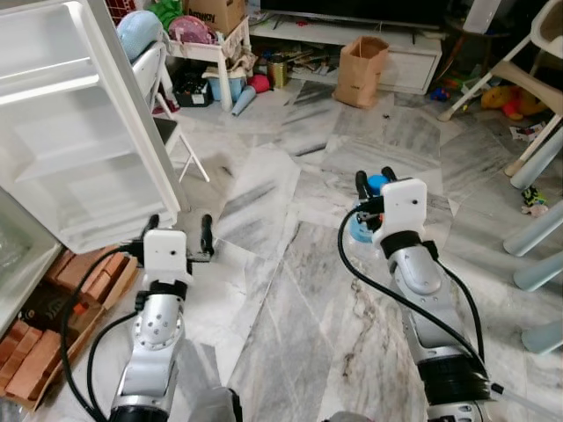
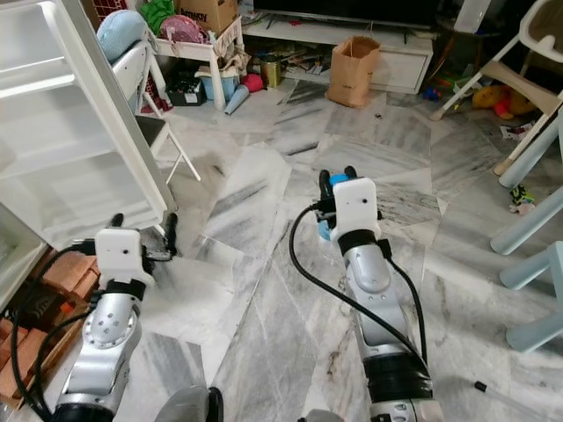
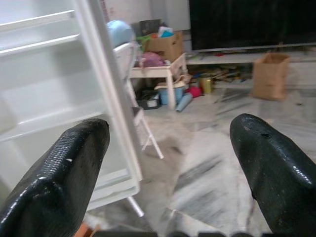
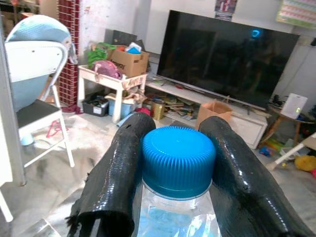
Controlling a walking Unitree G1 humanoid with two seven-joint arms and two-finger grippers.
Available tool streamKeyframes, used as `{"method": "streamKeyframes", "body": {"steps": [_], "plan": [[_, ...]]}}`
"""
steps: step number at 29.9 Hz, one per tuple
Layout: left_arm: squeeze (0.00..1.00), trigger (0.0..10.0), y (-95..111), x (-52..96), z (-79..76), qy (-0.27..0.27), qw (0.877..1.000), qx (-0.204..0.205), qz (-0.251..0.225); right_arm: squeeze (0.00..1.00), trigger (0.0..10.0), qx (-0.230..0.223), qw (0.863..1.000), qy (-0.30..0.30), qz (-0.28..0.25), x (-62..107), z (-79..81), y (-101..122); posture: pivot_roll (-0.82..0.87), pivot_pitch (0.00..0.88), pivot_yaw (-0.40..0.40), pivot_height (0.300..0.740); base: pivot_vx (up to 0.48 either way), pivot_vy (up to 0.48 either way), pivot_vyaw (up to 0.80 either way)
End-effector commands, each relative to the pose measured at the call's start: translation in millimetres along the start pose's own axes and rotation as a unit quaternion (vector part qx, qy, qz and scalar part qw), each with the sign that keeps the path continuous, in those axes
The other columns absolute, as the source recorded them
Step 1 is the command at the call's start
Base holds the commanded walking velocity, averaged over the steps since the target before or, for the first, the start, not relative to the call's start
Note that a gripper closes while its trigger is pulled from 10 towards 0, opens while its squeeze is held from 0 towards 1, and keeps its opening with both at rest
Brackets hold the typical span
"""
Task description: Restocking fridge
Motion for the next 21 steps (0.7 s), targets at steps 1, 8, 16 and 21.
{"method": "streamKeyframes", "body": {"steps": [1,8,16,21], "plan": [[0.00,10.0,-2.7,2.5,6.3,0.007,1.000,-0.004,0.009,0.00,10.0,-0.005,1.000,0.006,-0.016,-4.0,2.6,7.8,0.10,0.056,-0.034,0.740,0.000,0.000,0.00],[0.00,10.0,-6.3,4.7,3.5,0.003,1.000,-0.008,0.017,0.00,10.0,-0.020,1.000,0.008,-0.017,-7.6,8.5,5.3,0.10,0.054,-0.022,0.740,0.000,0.000,0.00],[0.00,10.0,-5.4,2.3,-3.2,-0.012,1.000,-0.003,0.022,0.00,10.0,0.004,0.999,0.030,-0.030,-4.8,16.1,7.4,0.09,0.065,-0.010,0.740,0.000,0.095,0.40],[0.00,10.0,-8.0,5.9,-4.6,-0.019,0.999,-0.005,0.030,0.00,10.0,0.000,0.999,0.027,-0.029,-4.8,13.8,6.4,0.09,0.071,-0.006,0.740,0.000,0.480,0.80]]}}
Point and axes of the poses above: a point about 5 cm out from each wrist's last joint towards the gripper, its own x axis pointing back from the gripper into the wrist, its own y axis along the axis of the wrist's last joint, z = x × y, the point moved 5 cm from there along -x, pointing out of the wrist towards the gripper, and after that the axes turned 7 degrees about -x, right-handed, at the moved point
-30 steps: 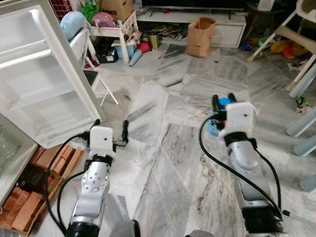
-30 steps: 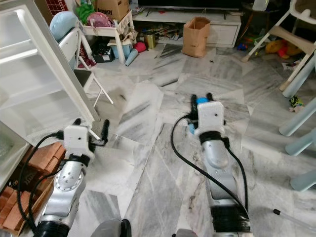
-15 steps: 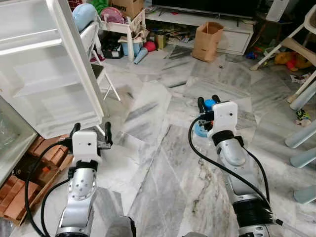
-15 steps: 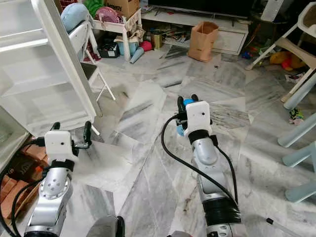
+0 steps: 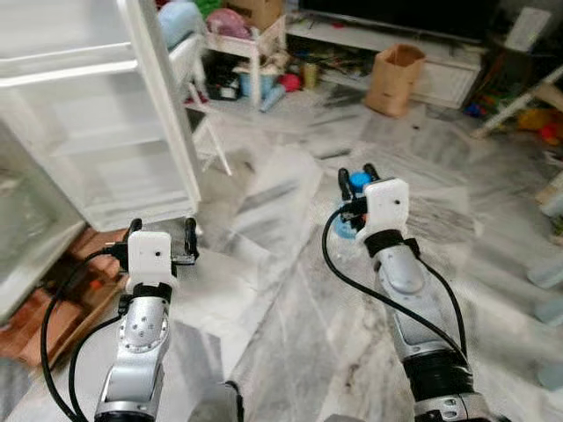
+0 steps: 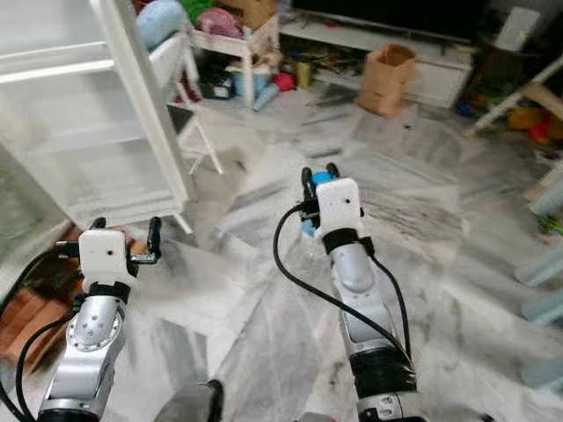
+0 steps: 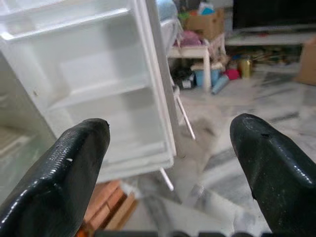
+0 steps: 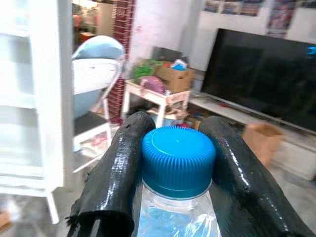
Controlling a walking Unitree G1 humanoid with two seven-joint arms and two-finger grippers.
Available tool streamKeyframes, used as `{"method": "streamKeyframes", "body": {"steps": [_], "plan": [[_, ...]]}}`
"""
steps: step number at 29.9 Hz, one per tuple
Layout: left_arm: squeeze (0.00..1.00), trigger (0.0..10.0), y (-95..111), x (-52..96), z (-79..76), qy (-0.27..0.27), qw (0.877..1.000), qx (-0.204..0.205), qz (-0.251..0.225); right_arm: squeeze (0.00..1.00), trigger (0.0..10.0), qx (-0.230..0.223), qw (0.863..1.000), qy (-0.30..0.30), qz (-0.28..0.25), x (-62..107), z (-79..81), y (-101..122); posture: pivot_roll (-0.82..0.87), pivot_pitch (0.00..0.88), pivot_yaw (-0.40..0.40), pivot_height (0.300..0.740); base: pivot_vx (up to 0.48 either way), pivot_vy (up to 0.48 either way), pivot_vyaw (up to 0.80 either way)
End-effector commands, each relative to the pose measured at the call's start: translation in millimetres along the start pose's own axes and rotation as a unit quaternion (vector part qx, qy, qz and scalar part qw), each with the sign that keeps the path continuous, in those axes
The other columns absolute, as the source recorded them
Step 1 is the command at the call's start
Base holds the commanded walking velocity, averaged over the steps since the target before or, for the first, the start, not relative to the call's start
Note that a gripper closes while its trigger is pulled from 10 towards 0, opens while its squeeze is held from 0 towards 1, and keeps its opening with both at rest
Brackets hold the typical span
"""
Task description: Restocking fridge
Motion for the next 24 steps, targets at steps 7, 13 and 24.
{"method": "streamKeyframes", "body": {"steps": [7,13,24], "plan": [[0.00,10.0,-2.3,4.2,6.2,-0.010,1.000,-0.019,0.008,0.00,10.0,-0.003,1.000,-0.010,-0.013,-5.5,-4.3,6.2,0.10,0.088,-0.009,0.740,0.000,0.480,0.69],[0.00,10.0,-1.0,2.6,8.8,-0.006,1.000,-0.014,0.007,0.00,10.0,-0.016,1.000,-0.010,-0.011,-5.9,-2.5,5.6,0.10,0.094,-0.012,0.740,0.000,0.480,0.00],[0.00,10.0,-1.6,3.2,5.5,-0.013,1.000,-0.009,0.009,0.00,10.0,-0.012,1.000,-0.012,-0.014,-7.2,-3.9,6.5,0.10,0.091,-0.017,0.740,0.000,0.480,0.00]]}}
Point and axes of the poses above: a point about 5 cm out from each wrist's last joint towards the gripper, its own x axis pointing back from the gripper into the wrist, its own y axis along the axis of the wrist's last joint, z = x × y, the point moved 5 cm from there along -x, pointing out of the wrist towards the gripper, and after that the axes turned 7 degrees about -x, right-handed, at the moved point
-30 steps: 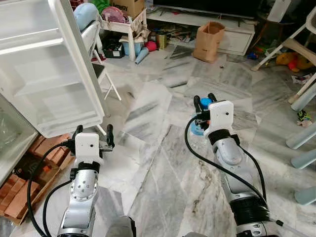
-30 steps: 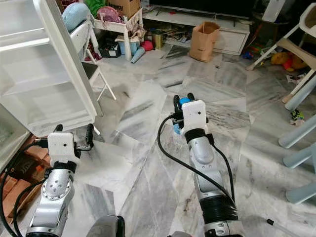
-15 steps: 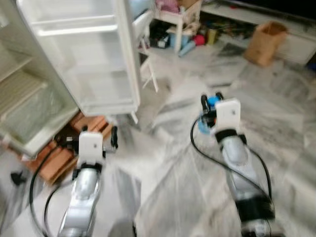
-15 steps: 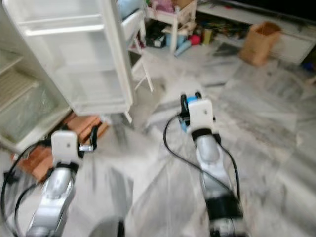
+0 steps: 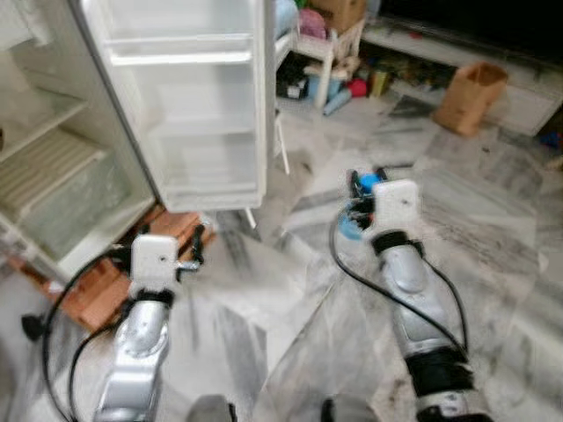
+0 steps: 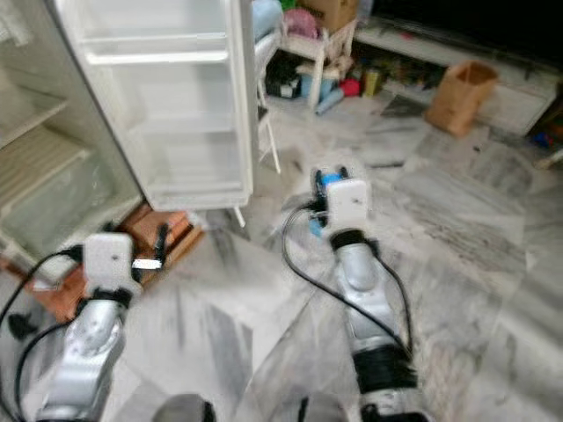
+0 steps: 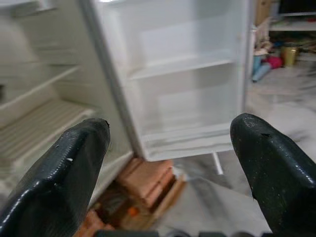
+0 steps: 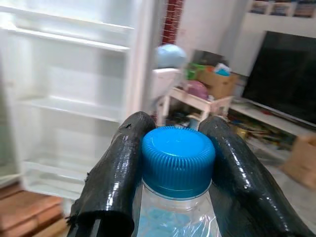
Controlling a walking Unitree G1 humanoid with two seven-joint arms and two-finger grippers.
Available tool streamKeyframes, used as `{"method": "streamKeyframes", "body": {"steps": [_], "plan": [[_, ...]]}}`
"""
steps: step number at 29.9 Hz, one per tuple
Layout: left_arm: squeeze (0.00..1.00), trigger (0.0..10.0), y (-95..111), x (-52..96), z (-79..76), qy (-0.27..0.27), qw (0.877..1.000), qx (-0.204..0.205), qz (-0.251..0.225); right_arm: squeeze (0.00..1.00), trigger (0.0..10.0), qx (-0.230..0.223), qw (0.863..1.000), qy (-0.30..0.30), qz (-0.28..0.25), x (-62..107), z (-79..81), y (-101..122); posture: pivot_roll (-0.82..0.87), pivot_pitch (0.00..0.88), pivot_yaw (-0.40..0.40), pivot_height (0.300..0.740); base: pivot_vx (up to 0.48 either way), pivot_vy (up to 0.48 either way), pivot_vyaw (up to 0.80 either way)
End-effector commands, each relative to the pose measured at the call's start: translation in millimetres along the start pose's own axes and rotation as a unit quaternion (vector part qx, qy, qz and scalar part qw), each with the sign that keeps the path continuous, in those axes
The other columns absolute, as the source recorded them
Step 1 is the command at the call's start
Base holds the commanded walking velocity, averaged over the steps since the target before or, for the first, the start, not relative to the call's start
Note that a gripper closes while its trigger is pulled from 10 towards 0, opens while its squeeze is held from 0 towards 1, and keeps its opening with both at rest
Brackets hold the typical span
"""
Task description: Restocking fridge
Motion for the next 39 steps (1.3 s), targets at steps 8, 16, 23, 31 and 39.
{"method": "streamKeyframes", "body": {"steps": [8,16,23,31,39], "plan": [[0.00,10.0,2.6,3.3,-5.8,-0.007,1.000,0.007,-0.008,0.00,10.0,0.011,1.000,-0.014,-0.016,-3.2,-15.6,8.5,0.12,0.084,-0.033,0.740,0.031,0.343,0.00],[0.00,10.0,-0.4,6.2,-1.5,0.002,1.000,0.011,-0.002,0.00,10.0,0.006,1.000,-0.004,-0.016,-8.6,-10.5,8.5,0.13,0.078,-0.040,0.740,0.040,0.000,0.00],[0.00,10.0,-0.5,4.6,0.9,0.008,1.000,0.015,0.003,0.00,10.0,0.004,1.000,0.000,-0.015,-9.5,-9.0,7.8,0.13,0.086,-0.048,0.740,0.399,0.089,0.00],[0.00,10.0,0.3,3.3,-1.2,0.006,1.000,0.022,0.007,0.00,10.0,0.003,1.000,0.004,-0.018,-12.2,-6.1,10.2,0.13,0.096,-0.048,0.740,0.353,0.325,0.00],[0.00,10.0,5.3,2.8,-9.0,-0.013,1.000,0.021,-0.003,0.00,10.0,0.005,1.000,-0.002,-0.014,-10.7,-9.6,8.3,0.12,0.104,-0.045,0.740,0.298,0.376,0.00]]}}
Point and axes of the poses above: a point about 5 cm out from each wrist's last joint towards the gripper, its own x axis pointing back from the gripper into the wrist, its own y axis along the axis of the wrist's last joint, z = x × y, the point moved 5 cm from there along -x, pointing out of the wrist towards the gripper, and after that the axes turned 7 degrees about -x, right-handed, at the moved point
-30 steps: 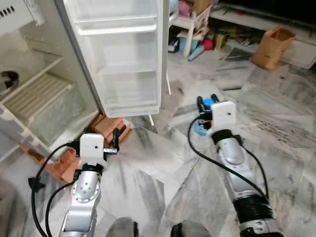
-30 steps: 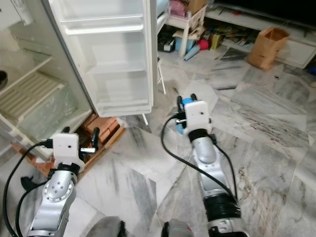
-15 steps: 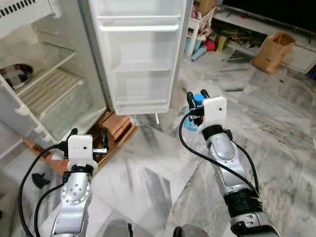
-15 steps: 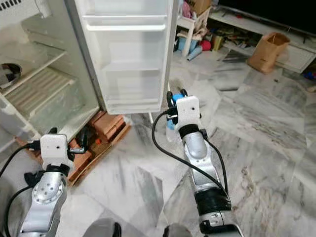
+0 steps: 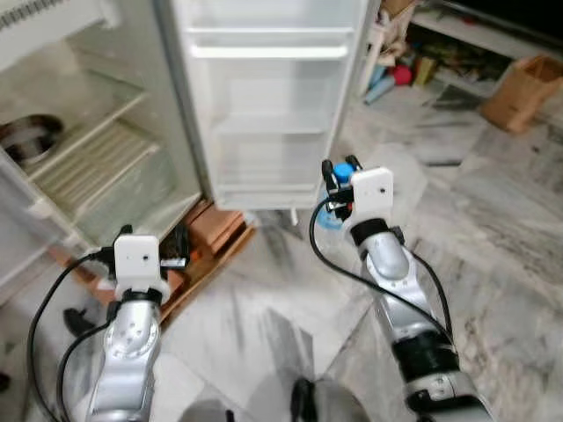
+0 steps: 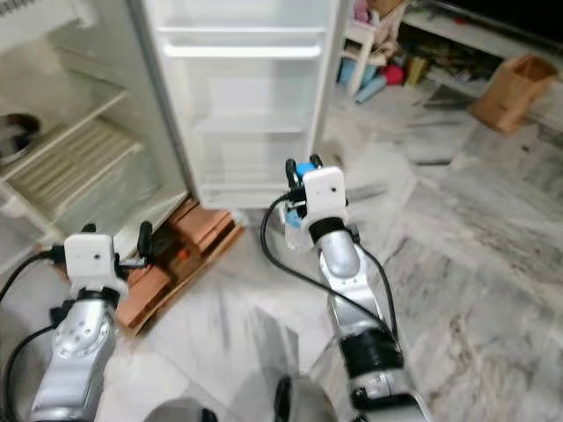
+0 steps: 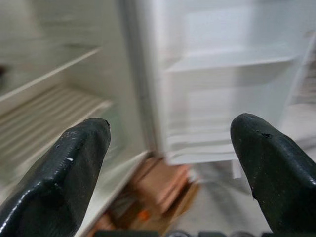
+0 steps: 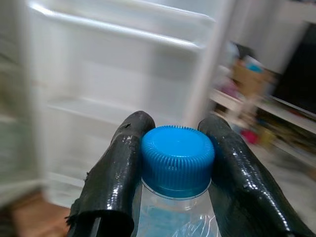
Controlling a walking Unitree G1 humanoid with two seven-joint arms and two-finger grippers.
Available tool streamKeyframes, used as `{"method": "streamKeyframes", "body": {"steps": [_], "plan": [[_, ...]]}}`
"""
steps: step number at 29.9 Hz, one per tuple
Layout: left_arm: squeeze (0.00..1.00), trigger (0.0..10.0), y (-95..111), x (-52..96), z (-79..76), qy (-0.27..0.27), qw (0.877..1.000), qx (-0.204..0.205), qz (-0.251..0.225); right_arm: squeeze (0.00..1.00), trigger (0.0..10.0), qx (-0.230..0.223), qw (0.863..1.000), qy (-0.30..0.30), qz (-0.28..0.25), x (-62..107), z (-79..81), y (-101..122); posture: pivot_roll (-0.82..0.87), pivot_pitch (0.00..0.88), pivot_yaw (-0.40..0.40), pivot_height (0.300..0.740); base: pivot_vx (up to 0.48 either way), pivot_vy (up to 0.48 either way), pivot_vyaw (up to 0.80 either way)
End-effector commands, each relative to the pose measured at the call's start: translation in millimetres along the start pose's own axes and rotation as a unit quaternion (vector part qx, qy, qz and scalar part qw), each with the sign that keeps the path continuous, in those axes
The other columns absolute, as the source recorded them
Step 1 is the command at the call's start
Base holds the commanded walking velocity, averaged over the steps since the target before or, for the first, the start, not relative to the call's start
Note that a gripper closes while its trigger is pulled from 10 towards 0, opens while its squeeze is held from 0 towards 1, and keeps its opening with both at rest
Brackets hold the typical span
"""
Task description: Restocking fridge
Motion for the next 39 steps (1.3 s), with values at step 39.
{"method": "streamKeyframes", "body": {"steps": [39], "plan": [[0.00,10.0,0.7,6.9,12.4,0.013,0.999,-0.032,-0.002,0.00,10.0,-0.012,1.000,0.002,-0.024,-4.6,9.8,12.5,0.13,0.124,-0.041,0.740,0.342,0.089,0.00]]}}
Point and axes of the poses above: a point about 5 cm out from each wrist's last joint towards the gripper, its own x axis pointing back from the gripper into the wrist, its own y axis along the axis of the wrist's last joint, z = x × y, the point moved 5 cm from there along -x, pointing out of the wrist towards the gripper, and after that the axes turned 7 degrees about -x, right-handed, at the moved point
